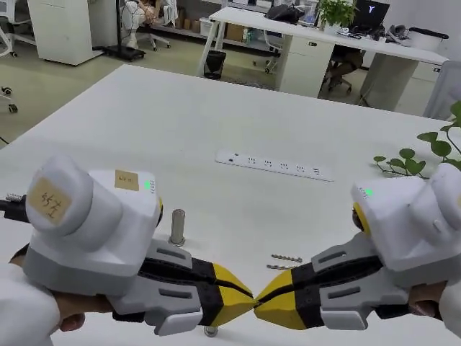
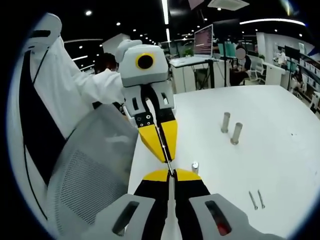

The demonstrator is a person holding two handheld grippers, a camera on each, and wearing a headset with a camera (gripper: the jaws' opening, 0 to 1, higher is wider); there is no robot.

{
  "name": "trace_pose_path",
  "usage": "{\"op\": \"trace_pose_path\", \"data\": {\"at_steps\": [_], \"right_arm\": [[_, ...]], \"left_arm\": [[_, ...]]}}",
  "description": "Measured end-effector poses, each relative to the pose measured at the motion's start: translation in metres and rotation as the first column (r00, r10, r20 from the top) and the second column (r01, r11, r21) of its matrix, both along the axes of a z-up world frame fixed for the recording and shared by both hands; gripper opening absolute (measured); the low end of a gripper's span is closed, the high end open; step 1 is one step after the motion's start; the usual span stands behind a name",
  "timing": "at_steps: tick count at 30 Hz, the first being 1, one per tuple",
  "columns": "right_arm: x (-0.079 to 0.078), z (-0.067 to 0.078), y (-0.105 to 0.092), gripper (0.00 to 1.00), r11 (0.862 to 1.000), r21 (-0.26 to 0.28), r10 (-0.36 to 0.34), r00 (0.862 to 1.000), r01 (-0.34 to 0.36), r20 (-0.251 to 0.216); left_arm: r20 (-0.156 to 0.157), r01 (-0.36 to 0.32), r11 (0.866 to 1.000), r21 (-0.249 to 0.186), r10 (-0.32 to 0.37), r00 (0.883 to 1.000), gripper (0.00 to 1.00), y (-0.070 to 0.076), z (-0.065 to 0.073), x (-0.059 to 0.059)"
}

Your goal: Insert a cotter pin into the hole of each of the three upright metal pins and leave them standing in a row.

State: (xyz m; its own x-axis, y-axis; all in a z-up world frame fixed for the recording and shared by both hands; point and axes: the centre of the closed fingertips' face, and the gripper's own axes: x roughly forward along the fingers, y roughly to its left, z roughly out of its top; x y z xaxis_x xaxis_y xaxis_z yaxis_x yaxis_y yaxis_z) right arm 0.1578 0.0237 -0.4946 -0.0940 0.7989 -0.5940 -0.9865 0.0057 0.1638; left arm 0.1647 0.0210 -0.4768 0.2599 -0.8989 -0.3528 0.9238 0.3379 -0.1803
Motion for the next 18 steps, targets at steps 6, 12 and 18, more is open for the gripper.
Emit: {"op": "trace_pose_path", "data": {"at_steps": [6, 12, 18], "right_arm": [[-0.003, 0.001, 0.001, 0.0, 1.0, -0.016, 0.026, 1.0, -0.026, 0.016], [-0.009, -0.004, 0.0, 0.0, 0.997, -0.057, 0.054, 0.998, -0.053, 0.014], [-0.012, -0.007, -0.001, 0.0, 0.994, -0.081, 0.079, 0.997, -0.078, 0.011]], "left_arm": [[0.017, 0.017, 1.0, 0.004, -0.017, 1.0, 0.0, 0.001, 0.0, -0.003], [0.032, 0.044, 0.999, 0.023, -0.045, 0.998, 0.0, 0.0, -0.003, -0.007], [0.046, 0.067, 0.997, 0.041, -0.069, 0.997, 0.01, 0.002, -0.009, -0.009]]}}
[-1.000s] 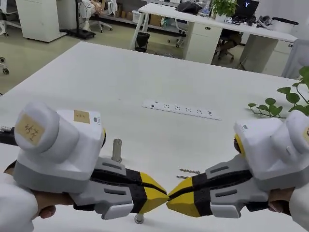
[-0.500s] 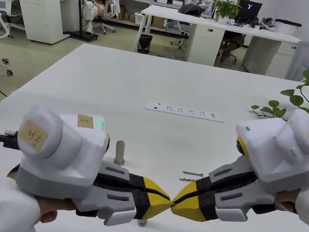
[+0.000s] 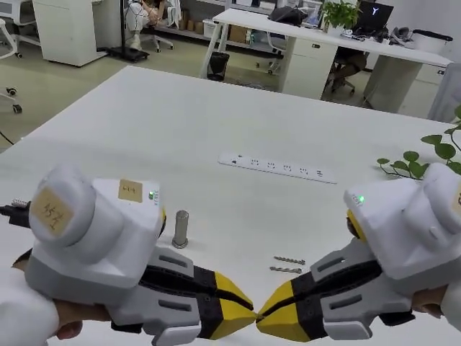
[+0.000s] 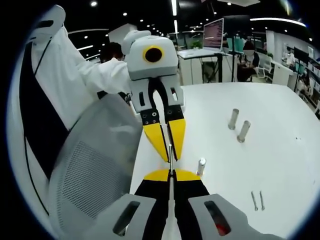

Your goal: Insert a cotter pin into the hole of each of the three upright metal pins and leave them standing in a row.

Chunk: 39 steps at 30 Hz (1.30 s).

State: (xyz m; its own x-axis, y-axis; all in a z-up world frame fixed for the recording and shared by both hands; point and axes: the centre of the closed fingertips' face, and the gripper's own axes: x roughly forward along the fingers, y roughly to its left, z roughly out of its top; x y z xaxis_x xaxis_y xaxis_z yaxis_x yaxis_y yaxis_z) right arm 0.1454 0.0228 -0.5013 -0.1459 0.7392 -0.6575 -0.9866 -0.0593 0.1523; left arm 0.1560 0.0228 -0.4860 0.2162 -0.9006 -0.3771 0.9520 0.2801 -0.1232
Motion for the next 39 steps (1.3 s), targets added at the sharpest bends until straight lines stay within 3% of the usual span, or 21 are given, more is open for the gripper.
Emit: {"op": "trace_pose_path", "data": {"at_steps": [1, 3, 4, 5, 7, 9, 13, 18, 28, 30, 39], "right_arm": [[0.0, -0.001, 0.0, 0.0, 1.0, -0.005, 0.002, 1.0, -0.002, 0.001], [0.0, -0.002, -0.001, 0.0, 1.0, -0.014, 0.005, 1.0, -0.005, 0.004], [0.0, -0.002, -0.001, 0.0, 1.0, -0.019, 0.005, 1.0, -0.004, 0.006], [0.001, -0.003, -0.002, 0.0, 1.0, -0.029, 0.005, 1.0, -0.005, 0.013], [0.001, -0.006, -0.004, 0.0, 0.999, -0.047, 0.006, 1.0, -0.005, 0.016], [0.001, -0.009, -0.006, 0.0, 0.998, -0.063, 0.008, 1.0, -0.006, 0.022], [0.002, -0.021, -0.015, 0.0, 0.992, -0.128, 0.025, 0.999, -0.019, 0.045], [0.001, -0.033, -0.021, 0.0, 0.986, -0.167, 0.018, 0.999, -0.011, 0.039], [0.016, -0.047, -0.035, 0.0, 0.967, -0.248, -0.039, 0.996, 0.059, 0.084], [0.019, -0.048, -0.038, 0.0, 0.962, -0.264, -0.047, 0.994, 0.07, 0.095], [0.029, -0.056, -0.034, 0.0, 0.947, -0.308, -0.053, 0.991, 0.09, 0.126]], "left_arm": [[0.003, 0.0, 1.0, 0.006, 0.0, 1.0, 0.01, 0.0, -0.001, 0.0], [0.009, 0.012, 0.998, 0.064, -0.013, 1.0, 0.06, 0.003, -0.013, -0.002], [0.038, 0.024, 0.995, 0.094, -0.028, 0.999, 0.12, 0.005, -0.017, -0.002], [0.06, 0.019, 0.994, 0.104, -0.025, 0.998, 0.19, 0.005, -0.019, -0.001], [0.052, -0.001, 0.995, 0.103, -0.005, 0.999, 0.35, 0.006, -0.023, 0.001], [0.058, -0.024, 0.994, 0.103, 0.018, 0.998, 0.43, 0.008, -0.026, 0.005], [0.037, -0.038, 0.994, 0.101, 0.034, 0.999, 0.43, 0.011, -0.033, 0.007], [0.034, -0.052, 0.989, 0.137, 0.047, 0.998, 0.48, 0.015, -0.046, 0.01], [0.032, -0.146, 0.983, 0.115, 0.143, 0.989, 0.55, 0.022, -0.056, 0.03], [0.038, -0.161, 0.982, 0.099, 0.158, 0.987, 0.54, 0.023, -0.057, 0.034], [-0.004, -0.147, 0.987, 0.07, 0.148, 0.989, 0.41, 0.02, -0.069, 0.041]]}}
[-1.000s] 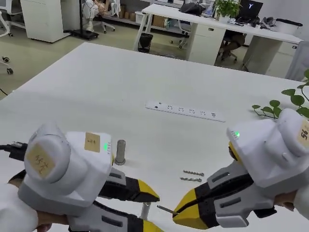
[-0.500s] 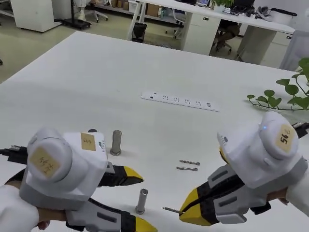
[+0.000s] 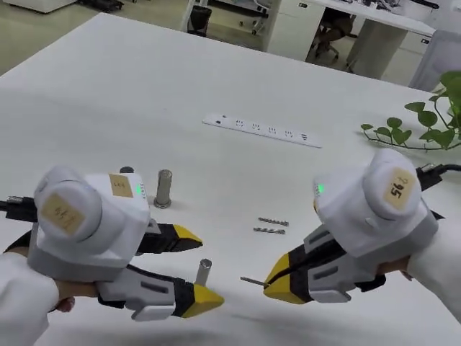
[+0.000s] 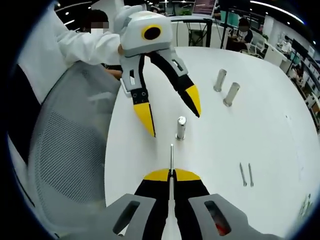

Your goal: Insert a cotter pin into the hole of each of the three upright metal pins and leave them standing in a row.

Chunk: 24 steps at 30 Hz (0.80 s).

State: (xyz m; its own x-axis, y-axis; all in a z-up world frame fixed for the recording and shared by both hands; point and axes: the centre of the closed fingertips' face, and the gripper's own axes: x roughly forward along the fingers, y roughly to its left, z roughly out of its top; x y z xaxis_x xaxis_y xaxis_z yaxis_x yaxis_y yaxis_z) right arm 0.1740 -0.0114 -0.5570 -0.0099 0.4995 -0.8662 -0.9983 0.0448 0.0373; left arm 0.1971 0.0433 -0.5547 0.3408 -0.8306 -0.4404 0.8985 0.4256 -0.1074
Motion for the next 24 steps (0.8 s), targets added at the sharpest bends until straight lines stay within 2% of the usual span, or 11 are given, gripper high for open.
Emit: {"op": "trace_pose_path", "data": {"at_steps": [4, 11, 14, 16, 19, 20, 24], "right_arm": [[0.003, -0.004, 0.003, 0.0, 1.0, -0.014, 0.003, 1.0, -0.003, 0.0], [0.007, -0.008, 0.007, 0.0, 1.0, -0.029, 0.001, 1.0, -0.001, -0.003], [0.008, -0.009, 0.009, 0.0, 1.0, -0.031, 0.003, 1.0, -0.003, -0.008], [0.009, -0.01, 0.011, 0.0, 0.999, -0.033, 0.008, 1.0, -0.008, -0.008], [0.011, -0.011, 0.015, 0.0, 0.999, -0.033, 0.01, 1.0, -0.011, -0.009], [0.011, -0.011, 0.016, 0.0, 0.999, -0.033, 0.012, 1.0, -0.013, -0.01], [0.013, -0.013, 0.021, 0.0, 0.999, -0.035, 0.021, 1.0, -0.022, -0.006]], "left_arm": [[-0.002, 0.026, 1.0, 0.016, -0.026, 1.0, 0.34, 0.0, -0.006, 0.003], [-0.026, 0.062, 0.998, 0.016, -0.062, 0.998, 0.16, -0.003, -0.013, 0.0], [-0.032, 0.061, 0.998, 0.029, -0.06, 0.998, 0.17, -0.003, -0.017, 0.0], [-0.032, 0.059, 0.998, 0.024, -0.058, 0.998, 0.15, -0.003, -0.017, 0.0], [-0.034, 0.056, 0.998, 0.022, -0.055, 0.998, 0.06, -0.002, -0.017, 0.001], [-0.045, 0.058, 0.998, 0.014, -0.058, 0.997, 0.07, -0.001, -0.018, 0.001], [-0.039, 0.058, 0.998, 0.002, -0.058, 0.998, 0.06, -0.002, -0.018, 0.0]]}}
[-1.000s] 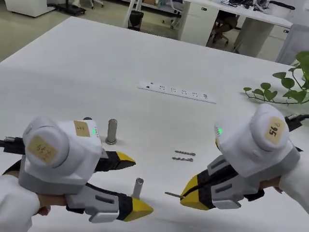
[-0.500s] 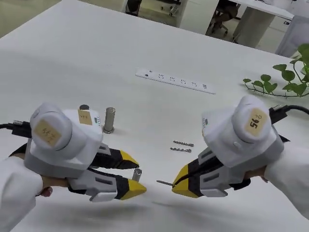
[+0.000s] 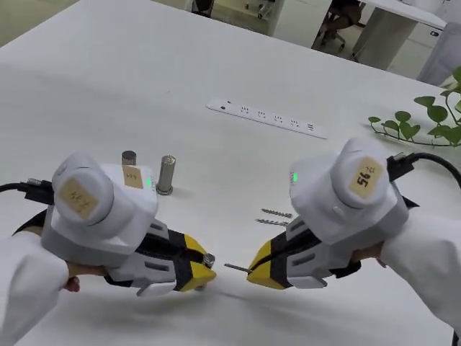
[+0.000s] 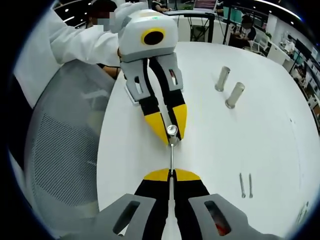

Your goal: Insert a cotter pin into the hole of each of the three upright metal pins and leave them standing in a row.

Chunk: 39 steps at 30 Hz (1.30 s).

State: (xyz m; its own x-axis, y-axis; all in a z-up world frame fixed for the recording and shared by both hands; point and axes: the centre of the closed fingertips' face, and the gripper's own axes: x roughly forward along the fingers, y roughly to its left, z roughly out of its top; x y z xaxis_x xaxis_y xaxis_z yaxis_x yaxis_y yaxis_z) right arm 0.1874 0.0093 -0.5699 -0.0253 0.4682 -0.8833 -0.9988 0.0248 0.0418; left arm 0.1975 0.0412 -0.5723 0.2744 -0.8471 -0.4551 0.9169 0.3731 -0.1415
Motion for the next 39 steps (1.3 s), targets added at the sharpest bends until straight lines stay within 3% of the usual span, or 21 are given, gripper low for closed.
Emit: {"op": "trace_pose_path", "data": {"at_steps": [25, 39], "right_arm": [[-0.003, 0.0, 0.026, 0.0, 0.999, 0.02, 0.027, 1.0, -0.027, 0.0], [-0.006, 0.0, 0.036, 0.0, 0.985, 0.055, 0.158, 0.984, -0.162, 0.083]], "left_arm": [[0.013, 0.006, 1.0, -0.018, -0.006, 1.0, 0.06, -0.002, 0.0, -0.002], [-0.003, 0.004, 1.0, -0.026, -0.004, 1.0, 0.07, -0.002, 0.0, -0.005]]}}
